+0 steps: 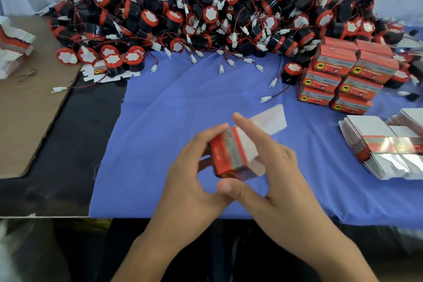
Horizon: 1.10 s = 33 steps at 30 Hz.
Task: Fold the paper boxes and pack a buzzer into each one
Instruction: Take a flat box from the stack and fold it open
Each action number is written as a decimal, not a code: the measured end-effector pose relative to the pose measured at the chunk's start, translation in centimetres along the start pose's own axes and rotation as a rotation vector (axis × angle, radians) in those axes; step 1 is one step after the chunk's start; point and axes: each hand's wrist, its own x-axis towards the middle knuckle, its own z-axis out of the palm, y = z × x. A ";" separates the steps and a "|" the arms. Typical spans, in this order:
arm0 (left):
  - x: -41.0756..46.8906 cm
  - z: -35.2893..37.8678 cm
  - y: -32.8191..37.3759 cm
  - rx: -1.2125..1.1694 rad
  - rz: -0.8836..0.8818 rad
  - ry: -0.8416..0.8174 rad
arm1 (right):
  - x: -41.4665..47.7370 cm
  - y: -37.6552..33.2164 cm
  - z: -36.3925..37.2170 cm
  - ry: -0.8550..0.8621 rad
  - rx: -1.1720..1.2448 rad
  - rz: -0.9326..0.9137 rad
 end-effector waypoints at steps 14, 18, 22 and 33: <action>0.1 1.1 -6.9 0.601 -0.241 -0.008 | -1.8 8.0 5.6 0.169 0.294 0.439; 0.2 -0.6 -6.7 0.436 -0.394 -0.113 | -2.1 9.0 4.4 0.085 0.429 0.474; 1.3 -3.7 -5.8 0.049 -0.515 -0.018 | -0.3 9.9 1.9 0.270 0.613 0.523; 18.6 1.6 -6.8 -0.293 -0.382 -0.118 | 17.0 13.3 2.3 0.417 0.826 0.700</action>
